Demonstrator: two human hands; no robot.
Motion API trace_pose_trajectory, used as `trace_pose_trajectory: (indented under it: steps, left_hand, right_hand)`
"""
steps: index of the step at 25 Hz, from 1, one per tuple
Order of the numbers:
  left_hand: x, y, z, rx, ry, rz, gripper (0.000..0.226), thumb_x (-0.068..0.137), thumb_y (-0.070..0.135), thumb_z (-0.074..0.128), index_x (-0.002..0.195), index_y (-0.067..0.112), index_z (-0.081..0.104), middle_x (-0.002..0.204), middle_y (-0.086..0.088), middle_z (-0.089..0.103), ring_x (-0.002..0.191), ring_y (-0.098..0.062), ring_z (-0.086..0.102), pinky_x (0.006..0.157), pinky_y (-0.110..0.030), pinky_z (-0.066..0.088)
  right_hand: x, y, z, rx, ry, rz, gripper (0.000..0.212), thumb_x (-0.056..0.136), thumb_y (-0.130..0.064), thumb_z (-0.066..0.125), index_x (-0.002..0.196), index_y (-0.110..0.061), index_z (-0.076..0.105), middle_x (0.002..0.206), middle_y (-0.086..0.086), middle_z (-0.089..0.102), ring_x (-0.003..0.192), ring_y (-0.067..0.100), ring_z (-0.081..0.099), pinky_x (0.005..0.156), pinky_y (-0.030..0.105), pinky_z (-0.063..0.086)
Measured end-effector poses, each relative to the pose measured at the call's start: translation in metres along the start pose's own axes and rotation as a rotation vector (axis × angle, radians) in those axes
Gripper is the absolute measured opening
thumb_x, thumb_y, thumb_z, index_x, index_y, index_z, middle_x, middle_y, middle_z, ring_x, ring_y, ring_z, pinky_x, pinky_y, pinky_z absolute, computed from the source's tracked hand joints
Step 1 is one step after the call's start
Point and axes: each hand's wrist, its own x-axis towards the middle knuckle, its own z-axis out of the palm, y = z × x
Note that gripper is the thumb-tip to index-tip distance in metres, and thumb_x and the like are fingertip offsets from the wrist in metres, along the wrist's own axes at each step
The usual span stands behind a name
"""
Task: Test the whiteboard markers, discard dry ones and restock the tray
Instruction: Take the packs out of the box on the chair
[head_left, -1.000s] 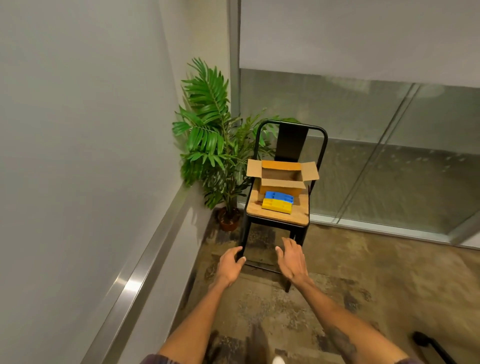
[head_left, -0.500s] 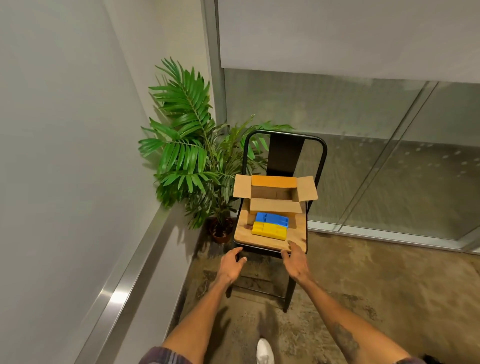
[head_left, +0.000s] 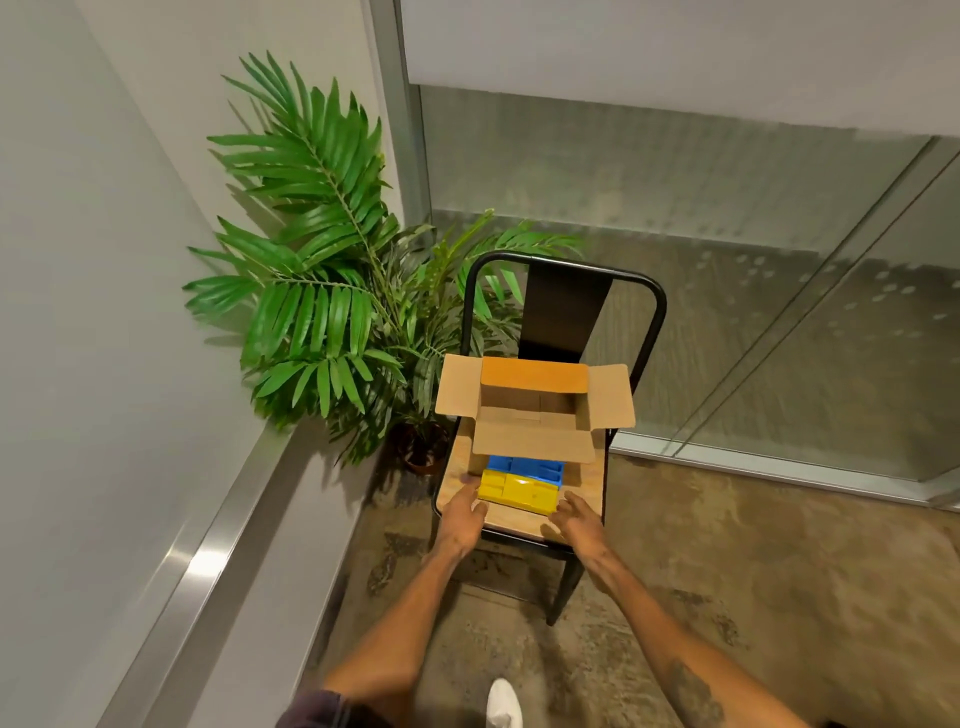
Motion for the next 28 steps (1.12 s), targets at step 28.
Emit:
trace_pose_trajectory:
  steps: [28]
  left_hand:
    - [-0.072,-0.082,-0.016,-0.37,0.201,-0.156,0.042,0.09,-0.002,0.056,0.13,0.008,0.062,0.121,-0.006,0.069,0.104,-0.009,0.06,0.105,-0.031,0.046]
  right_hand:
    - [-0.014,0.047,0.076,-0.292,0.046,-0.171,0.045,0.094,-0.007,0.054,0.14,-0.011,0.052,0.139,0.007,0.056,0.127,0.027,0.05,0.111,0.036,0.036]
